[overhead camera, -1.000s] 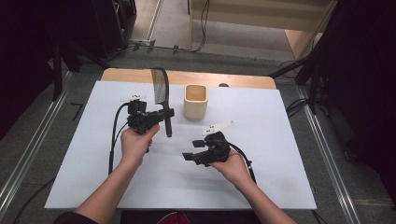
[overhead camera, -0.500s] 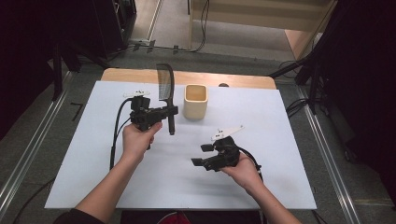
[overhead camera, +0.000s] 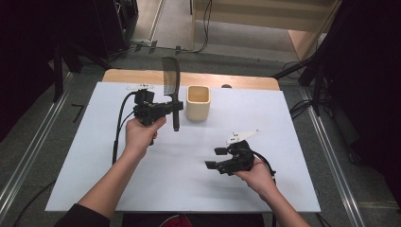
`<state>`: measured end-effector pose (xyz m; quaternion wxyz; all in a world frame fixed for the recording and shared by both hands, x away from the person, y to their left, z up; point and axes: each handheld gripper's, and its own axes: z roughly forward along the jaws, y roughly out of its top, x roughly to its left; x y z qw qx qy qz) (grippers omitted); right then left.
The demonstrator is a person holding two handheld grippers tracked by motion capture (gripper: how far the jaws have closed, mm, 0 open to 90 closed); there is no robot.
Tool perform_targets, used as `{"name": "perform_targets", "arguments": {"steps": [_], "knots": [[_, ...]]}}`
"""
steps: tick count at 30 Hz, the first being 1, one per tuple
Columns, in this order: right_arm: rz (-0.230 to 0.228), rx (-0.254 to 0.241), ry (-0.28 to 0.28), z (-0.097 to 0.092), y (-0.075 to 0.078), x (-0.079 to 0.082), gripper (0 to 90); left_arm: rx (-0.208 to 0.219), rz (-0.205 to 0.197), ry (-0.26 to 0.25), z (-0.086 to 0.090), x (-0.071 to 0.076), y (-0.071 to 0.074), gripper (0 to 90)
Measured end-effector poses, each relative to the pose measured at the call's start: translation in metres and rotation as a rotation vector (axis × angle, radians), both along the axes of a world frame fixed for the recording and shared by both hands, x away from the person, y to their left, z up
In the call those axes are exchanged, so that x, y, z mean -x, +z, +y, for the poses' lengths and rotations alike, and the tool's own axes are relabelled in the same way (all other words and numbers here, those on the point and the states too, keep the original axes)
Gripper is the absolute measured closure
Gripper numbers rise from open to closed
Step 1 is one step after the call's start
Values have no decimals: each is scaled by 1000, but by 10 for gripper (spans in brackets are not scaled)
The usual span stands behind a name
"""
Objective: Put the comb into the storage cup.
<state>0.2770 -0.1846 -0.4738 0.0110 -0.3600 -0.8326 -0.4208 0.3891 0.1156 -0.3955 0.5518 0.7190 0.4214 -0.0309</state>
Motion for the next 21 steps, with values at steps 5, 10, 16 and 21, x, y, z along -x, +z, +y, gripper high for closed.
{"name": "perform_targets", "arguments": {"steps": [5,10,16,21], "knots": [[-3,4,7,-6,-1,3,262,3,-5,-11,-3,-2,6,732],[-7,7,-7,-12,0,5,261,-1,-19,-13,-7,-7,11,732],[-6,10,-21,-20,1,9,261,5,-34,-4,-13,-14,13,732],[-4,12,-36,-28,0,12,261,13,-47,13,-17,-21,17,732]]}}
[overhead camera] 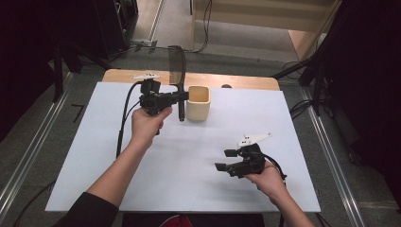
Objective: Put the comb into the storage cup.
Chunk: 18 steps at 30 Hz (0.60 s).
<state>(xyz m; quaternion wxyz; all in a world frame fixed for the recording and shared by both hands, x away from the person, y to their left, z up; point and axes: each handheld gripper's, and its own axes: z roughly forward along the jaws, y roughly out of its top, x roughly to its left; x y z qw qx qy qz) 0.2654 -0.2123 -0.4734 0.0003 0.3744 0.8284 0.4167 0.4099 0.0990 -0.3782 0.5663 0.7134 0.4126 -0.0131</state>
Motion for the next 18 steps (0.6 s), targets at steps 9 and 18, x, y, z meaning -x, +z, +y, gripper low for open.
{"name": "perform_targets", "arguments": {"steps": [9,18], "knots": [[6,8,-11,-8,-2,3,261,26,-11,2,-6,-16,4,732],[10,10,-20,-15,-4,8,261,31,-23,-2,-9,-28,7,731]]}}
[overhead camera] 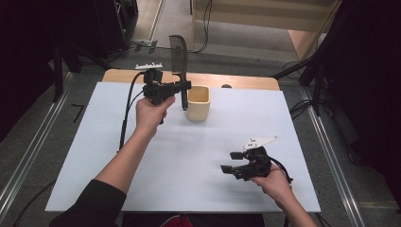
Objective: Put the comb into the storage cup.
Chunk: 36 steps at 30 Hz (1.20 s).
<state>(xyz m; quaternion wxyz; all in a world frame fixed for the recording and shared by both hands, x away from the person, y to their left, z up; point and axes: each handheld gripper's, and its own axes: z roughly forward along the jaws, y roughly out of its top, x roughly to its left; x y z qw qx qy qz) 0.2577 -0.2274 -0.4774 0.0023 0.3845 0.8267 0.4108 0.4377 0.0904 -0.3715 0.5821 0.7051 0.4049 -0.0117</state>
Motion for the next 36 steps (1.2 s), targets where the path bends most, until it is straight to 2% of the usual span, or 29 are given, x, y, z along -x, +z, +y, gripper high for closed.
{"name": "perform_targets", "arguments": {"steps": [8,16,21,24,30,36], "knots": [[0,1,-15,-8,-1,2,261,-14,-12,-13,-10,-11,2,732],[-2,-4,-22,-10,-1,2,261,-31,-62,-2,-22,-23,5,731],[-1,-3,-21,-10,-1,2,261,-61,-83,6,-30,-31,1,731],[0,-3,-20,-10,-2,1,261,-46,-87,17,-34,-36,-2,731],[1,-10,-19,-11,-2,1,261,-56,-126,47,-39,-41,-7,731],[-1,-19,-20,-10,-2,0,261,-65,-119,50,-41,-47,-15,731]]}}
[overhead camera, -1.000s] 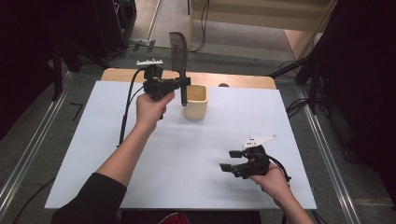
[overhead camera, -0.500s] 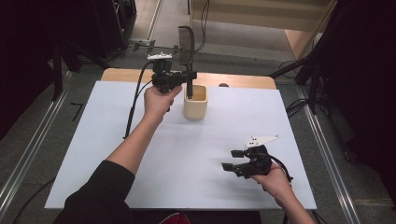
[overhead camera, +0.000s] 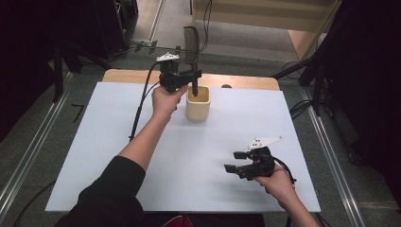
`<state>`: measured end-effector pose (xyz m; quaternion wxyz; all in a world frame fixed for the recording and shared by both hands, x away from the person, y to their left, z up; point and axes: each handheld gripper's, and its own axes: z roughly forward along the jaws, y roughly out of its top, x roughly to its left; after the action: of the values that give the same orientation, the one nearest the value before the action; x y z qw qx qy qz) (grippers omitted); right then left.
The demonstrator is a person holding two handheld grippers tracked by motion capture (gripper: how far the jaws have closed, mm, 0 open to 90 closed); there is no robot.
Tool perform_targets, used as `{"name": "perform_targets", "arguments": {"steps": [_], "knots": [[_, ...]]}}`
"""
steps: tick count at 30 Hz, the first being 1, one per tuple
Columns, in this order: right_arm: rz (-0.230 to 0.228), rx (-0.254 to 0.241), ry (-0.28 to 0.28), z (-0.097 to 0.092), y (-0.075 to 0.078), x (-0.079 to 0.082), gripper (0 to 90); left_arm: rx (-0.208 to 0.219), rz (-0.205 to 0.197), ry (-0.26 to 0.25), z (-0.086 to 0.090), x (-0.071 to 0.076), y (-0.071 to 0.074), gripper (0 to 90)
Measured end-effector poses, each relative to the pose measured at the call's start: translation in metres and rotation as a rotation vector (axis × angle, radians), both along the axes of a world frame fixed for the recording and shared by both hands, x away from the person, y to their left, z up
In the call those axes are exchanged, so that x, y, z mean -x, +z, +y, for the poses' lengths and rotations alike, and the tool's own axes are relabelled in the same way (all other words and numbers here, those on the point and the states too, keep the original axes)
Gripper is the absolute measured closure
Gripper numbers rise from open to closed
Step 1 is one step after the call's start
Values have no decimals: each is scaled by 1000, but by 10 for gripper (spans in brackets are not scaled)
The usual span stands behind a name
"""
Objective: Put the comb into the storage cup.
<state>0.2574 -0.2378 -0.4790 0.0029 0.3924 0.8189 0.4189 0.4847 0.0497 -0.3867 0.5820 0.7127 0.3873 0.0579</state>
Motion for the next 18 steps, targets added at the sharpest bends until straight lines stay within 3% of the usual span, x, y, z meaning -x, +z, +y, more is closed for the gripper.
{"name": "perform_targets", "arguments": {"steps": [6,18], "knots": [[-1,-3,-6,-1,1,0,261,-12,7,-8,-4,-3,-8,730],[-5,-12,-6,-2,1,0,261,-46,-16,-19,-10,-4,-18,729]]}}
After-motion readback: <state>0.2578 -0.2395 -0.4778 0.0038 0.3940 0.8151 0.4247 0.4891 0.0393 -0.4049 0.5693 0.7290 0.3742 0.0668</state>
